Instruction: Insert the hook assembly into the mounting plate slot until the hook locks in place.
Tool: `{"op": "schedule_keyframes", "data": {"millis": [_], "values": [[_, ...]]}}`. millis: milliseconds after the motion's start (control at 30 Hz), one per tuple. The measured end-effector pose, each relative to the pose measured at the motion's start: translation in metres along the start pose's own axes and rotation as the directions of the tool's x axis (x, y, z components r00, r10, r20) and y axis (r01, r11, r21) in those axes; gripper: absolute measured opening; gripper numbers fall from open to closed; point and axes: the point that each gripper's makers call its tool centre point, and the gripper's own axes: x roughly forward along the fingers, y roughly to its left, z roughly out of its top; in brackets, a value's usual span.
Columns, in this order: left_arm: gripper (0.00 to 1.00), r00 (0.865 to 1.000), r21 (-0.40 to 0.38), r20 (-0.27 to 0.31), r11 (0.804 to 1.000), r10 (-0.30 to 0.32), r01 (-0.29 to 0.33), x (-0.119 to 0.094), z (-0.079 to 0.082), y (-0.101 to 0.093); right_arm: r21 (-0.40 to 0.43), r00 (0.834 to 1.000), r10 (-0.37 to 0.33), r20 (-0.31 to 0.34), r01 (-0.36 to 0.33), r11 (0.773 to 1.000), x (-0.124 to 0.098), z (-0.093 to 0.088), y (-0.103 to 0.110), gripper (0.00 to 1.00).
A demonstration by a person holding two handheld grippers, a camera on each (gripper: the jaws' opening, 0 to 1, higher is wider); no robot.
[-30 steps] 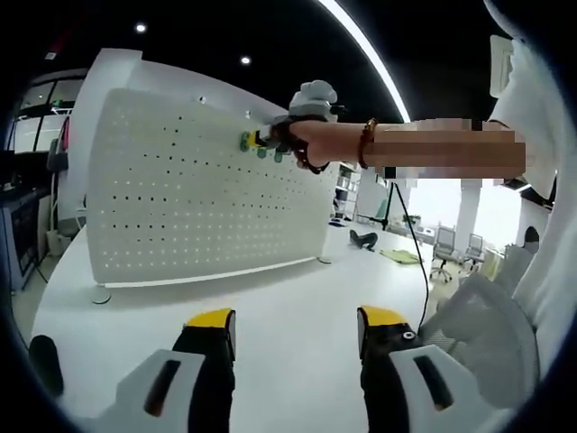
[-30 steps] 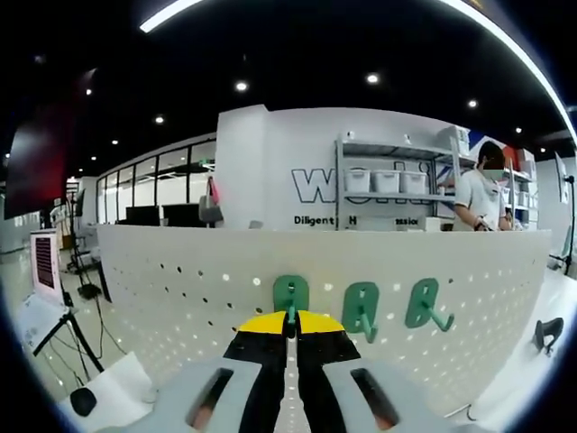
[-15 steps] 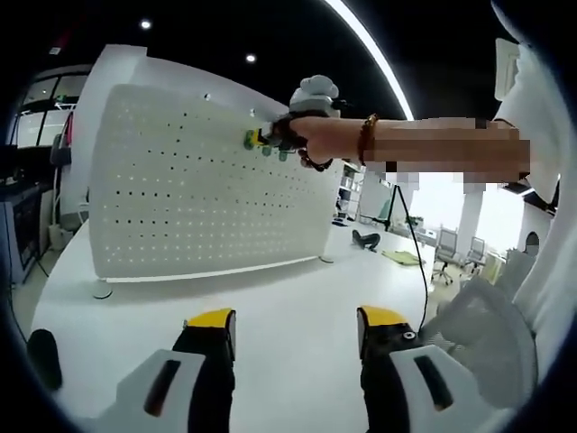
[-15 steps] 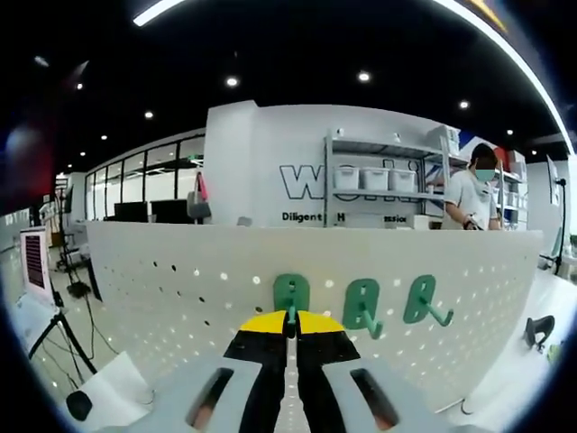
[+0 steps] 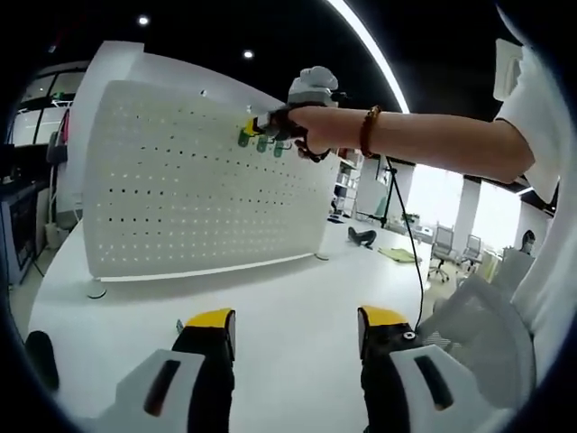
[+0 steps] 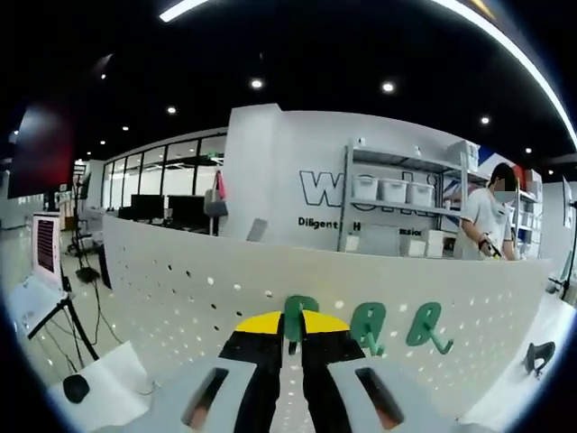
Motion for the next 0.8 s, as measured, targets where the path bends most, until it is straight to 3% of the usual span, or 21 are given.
{"op": "schedule_keyframes", "data": {"millis": [433, 800], "values": [[0.57, 1.0, 0.03, -0.009, 0.999, 0.021, -0.02, -0.001, 0.001, 0.002, -0.018, 0.999, 0.046, -0.004, -0.046, 0.999, -0.013, -0.001, 0.009, 0.1], [0.56, 0.996, 0.056, -0.022, 0.995, 0.089, -0.087, -0.003, 0.0, 0.019, -0.013, 0.998, 0.06, 0.015, -0.059, 0.998, -0.029, 0.001, 0.007, 0.1]]}}
